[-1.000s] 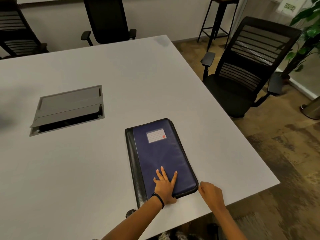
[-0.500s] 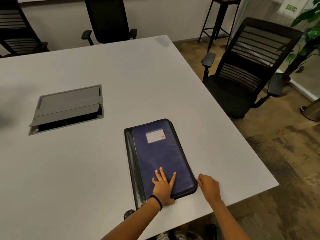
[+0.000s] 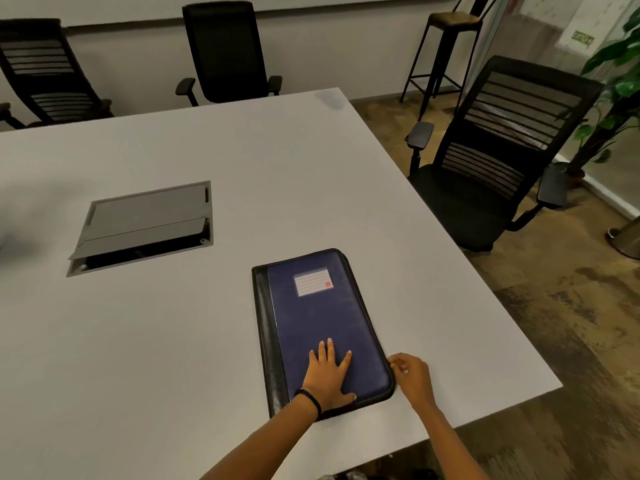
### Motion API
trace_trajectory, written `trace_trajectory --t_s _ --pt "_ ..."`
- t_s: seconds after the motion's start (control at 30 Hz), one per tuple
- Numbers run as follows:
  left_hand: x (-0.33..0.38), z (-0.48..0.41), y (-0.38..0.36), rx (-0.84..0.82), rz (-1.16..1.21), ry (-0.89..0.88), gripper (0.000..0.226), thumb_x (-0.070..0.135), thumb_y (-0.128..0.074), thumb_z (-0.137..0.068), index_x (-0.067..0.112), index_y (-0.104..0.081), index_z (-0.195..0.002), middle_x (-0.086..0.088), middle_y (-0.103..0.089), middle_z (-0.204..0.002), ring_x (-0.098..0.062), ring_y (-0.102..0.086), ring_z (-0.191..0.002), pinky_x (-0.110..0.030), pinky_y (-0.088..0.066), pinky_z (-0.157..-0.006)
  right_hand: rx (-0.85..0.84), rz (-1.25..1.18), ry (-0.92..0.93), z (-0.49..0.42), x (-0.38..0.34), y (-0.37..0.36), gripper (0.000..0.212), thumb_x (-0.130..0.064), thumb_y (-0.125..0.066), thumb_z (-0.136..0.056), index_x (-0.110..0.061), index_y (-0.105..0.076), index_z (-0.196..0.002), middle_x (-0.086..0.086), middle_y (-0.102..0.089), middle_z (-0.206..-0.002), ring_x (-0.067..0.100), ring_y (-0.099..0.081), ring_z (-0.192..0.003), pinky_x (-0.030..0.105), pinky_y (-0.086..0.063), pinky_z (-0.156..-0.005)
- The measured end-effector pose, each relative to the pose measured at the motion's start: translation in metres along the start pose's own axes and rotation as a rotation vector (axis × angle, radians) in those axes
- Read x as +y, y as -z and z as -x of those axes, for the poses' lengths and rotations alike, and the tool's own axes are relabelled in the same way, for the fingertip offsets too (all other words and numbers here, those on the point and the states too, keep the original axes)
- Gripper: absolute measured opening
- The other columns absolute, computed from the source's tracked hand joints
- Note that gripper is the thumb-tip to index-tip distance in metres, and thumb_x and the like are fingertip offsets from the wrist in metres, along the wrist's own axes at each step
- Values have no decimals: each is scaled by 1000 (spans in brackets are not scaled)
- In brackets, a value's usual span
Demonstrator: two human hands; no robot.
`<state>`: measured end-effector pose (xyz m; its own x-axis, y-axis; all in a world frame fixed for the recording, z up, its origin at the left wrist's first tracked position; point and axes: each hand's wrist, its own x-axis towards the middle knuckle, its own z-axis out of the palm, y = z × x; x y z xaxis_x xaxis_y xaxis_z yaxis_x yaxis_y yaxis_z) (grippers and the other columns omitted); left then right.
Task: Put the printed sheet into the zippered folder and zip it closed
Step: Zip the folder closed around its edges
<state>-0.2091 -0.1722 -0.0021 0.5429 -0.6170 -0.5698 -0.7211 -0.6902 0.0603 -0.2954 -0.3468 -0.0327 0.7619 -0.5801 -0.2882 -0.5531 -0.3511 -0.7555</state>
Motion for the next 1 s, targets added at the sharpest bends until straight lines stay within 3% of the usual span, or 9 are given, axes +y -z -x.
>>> trace_trajectory --t_s 0.13,0.33,0.47,0.57,0.73,0.9,1.0 --pt "7 -11 18 15 -17 -89 73 43 -47 -94 16 -12 -152 -19 1 -160 -38 -2 -148 -54 -10 -121 -28 12 26 -6 1 0 14 5 -57 -84 1 -70 -88 15 -70 -86 25 -63 -74 28 -52 -70" --pt "15 -31 40 35 29 -134 66 34 -48 -96 19 -15 -151 -15 0 -161 -34 -3 -149 -52 -12 -121 -77 36 98 -8 8 9 13 4 -58 -84 -7 -63 -80 14 -64 -89 27 -62 -80 37 -53 -76" --pt "16 -46 44 8 -29 -243 68 29 -52 -94 22 -14 -151 -13 0 -161 -32 -1 -149 -52 -11 -121 -124 42 130 -11 16 12 9 1 -61 -83 -7 -64 -80 9 -63 -87 20 -63 -80 30 -55 -74" --pt "16 -59 48 2 -121 -295 67 24 -53 -94 22 -17 -151 -12 -2 -161 -32 -1 -149 -50 -10 -122 -164 79 123 -14 20 13 10 -3 -61 -83 -12 -64 -80 5 -67 -85 14 -63 -79 17 -51 -70" --pt "10 -83 64 48 -237 -239 55 9 -42 -99 21 -24 -149 -15 -1 -161 -35 1 -148 -51 -11 -121 -180 133 107 -14 23 11 9 -6 -59 -86 -13 -64 -82 5 -67 -86 13 -62 -77 12 -48 -68" --pt "6 -103 79 64 -161 -214 46 7 -47 -97 18 -38 -141 -14 -8 -160 -33 -7 -148 -52 -24 -116 -162 151 98 -13 21 10 14 -9 -55 -89 -19 -60 -79 5 -67 -87 12 -62 -77 4 -44 -63" --pt "6 -111 81 12 -32 -197 38 3 -49 -95 13 -47 -132 -14 -16 -157 -33 -6 -148 -60 -22 -115 -168 144 94 -16 21 11 11 -9 -56 -89 -14 -62 -81 7 -67 -88 13 -62 -79 3 -45 -64"
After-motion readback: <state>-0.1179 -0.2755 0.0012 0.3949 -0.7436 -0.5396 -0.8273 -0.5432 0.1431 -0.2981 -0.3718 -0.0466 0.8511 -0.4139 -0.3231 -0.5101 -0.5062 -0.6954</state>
